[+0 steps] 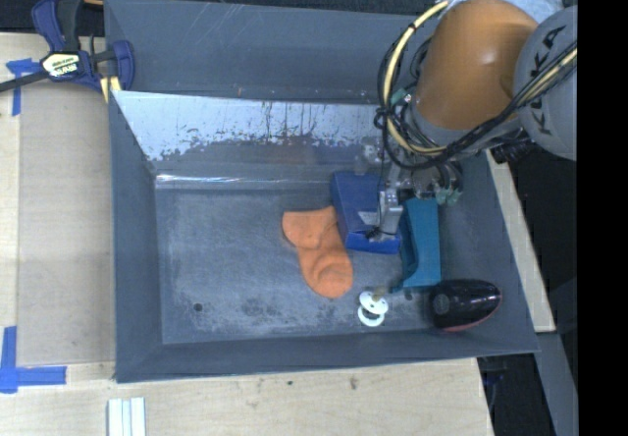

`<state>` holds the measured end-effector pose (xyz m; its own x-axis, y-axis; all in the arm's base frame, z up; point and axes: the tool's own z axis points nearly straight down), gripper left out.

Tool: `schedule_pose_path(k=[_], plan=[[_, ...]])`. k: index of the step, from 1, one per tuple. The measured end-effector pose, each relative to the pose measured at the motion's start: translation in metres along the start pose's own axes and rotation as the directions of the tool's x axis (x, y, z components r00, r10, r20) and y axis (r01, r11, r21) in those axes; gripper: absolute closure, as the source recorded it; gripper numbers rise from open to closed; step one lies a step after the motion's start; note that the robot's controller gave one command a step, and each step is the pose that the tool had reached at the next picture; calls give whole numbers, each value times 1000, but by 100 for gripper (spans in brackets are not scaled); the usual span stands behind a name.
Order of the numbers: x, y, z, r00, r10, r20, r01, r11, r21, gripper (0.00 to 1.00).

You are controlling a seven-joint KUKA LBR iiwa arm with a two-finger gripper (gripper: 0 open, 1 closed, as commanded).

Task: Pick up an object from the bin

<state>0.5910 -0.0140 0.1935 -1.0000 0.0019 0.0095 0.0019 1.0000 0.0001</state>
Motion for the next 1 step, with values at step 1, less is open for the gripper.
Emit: schedule_pose_path(k=[1], plan=[[-1,0,-5,1000,0,7,0,1000,0,0]])
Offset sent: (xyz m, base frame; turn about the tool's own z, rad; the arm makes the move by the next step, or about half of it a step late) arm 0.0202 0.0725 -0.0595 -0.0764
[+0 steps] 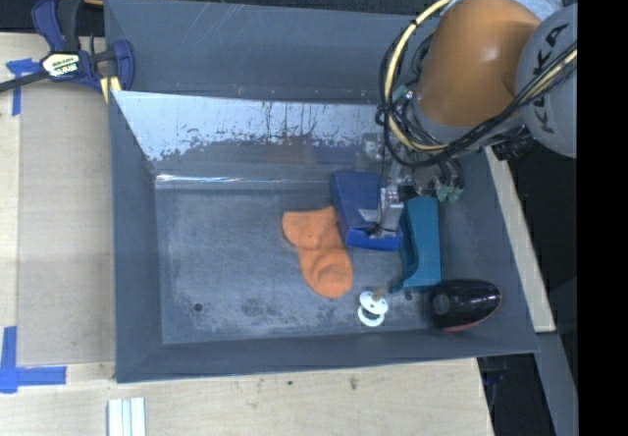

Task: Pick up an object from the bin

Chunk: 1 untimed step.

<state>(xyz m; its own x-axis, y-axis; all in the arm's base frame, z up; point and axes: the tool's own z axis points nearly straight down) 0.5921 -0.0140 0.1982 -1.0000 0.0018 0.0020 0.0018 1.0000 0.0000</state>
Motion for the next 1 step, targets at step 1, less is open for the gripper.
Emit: schedule_pose_path(k=[1], plan=[[-7,40,36,999,-42,-28,42,999,1,0]])
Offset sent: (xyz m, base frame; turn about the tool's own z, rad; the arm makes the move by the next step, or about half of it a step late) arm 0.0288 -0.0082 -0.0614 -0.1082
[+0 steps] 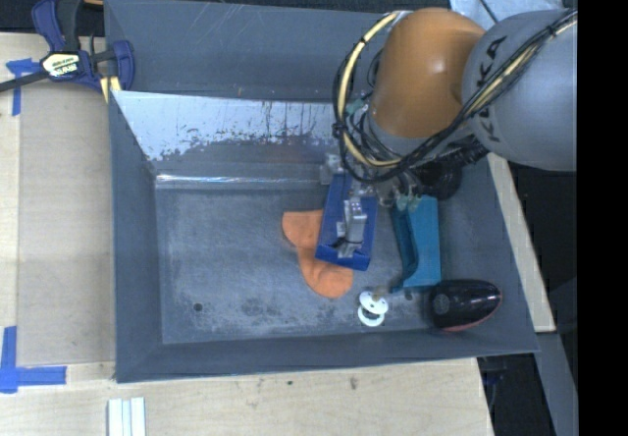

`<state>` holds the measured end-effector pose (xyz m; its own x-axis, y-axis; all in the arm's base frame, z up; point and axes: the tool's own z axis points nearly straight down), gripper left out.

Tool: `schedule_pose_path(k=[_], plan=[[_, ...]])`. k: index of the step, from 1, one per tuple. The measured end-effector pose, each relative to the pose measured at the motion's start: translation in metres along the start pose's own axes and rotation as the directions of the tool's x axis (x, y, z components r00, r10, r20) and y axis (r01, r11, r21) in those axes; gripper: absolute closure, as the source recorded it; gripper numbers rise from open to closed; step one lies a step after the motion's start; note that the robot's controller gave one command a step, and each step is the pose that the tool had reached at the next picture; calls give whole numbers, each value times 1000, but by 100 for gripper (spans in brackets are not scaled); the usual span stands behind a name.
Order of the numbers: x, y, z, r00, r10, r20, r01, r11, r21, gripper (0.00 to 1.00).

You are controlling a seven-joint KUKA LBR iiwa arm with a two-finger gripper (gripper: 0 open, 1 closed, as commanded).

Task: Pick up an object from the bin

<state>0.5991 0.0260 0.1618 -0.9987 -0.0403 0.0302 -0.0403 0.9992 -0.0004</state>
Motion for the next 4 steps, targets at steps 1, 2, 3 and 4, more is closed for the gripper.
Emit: schedule_pose_path(k=[1,2,3,4], plan=[[-2,16,26,999,-46,-26,45,999,-17,0],[41,-3,56,997,69,21,-68,998,-6,0],[54,0,73,994,109,26,-109,994,-4,0],[21,19,85,987,158,22,-158,987,-3,0]])
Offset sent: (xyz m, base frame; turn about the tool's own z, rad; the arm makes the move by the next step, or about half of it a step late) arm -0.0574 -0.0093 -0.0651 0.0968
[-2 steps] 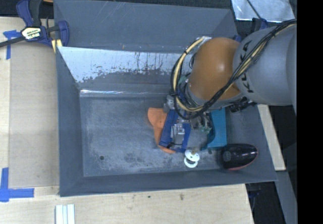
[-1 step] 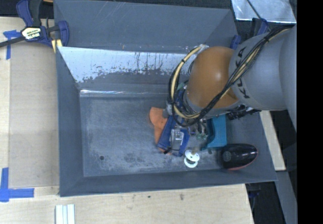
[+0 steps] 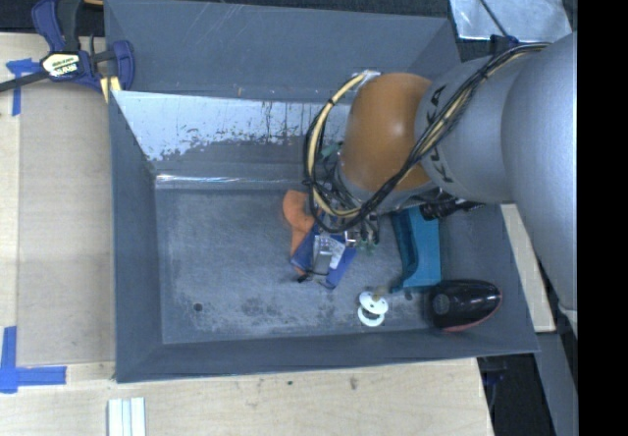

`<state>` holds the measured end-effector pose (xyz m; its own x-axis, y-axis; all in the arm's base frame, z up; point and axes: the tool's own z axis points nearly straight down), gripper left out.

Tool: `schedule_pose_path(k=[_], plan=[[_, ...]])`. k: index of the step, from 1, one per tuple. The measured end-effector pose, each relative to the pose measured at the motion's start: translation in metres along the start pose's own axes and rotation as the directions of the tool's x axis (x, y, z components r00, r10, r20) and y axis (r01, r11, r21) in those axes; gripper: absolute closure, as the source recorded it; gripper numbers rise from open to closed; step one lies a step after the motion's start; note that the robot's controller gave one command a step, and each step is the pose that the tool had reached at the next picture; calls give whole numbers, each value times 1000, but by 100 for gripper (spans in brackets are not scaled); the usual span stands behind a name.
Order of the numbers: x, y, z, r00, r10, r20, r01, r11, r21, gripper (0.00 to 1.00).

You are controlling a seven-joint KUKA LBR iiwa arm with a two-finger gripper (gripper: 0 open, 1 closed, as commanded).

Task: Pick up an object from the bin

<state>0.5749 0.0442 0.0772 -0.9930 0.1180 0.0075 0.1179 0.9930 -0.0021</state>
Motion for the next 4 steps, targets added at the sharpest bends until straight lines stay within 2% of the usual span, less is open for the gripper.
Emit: schedule_pose_path(k=[1,2,3,4], plan=[[25,-2,-1,998,57,31,-57,998,-11,100],[25,-2,-1,998,57,31,-56,998,-11,100],[4,-7,-43,999,48,6,-48,999,-3,100],[13,-7,-107,999,46,7,-46,999,-3,100]])
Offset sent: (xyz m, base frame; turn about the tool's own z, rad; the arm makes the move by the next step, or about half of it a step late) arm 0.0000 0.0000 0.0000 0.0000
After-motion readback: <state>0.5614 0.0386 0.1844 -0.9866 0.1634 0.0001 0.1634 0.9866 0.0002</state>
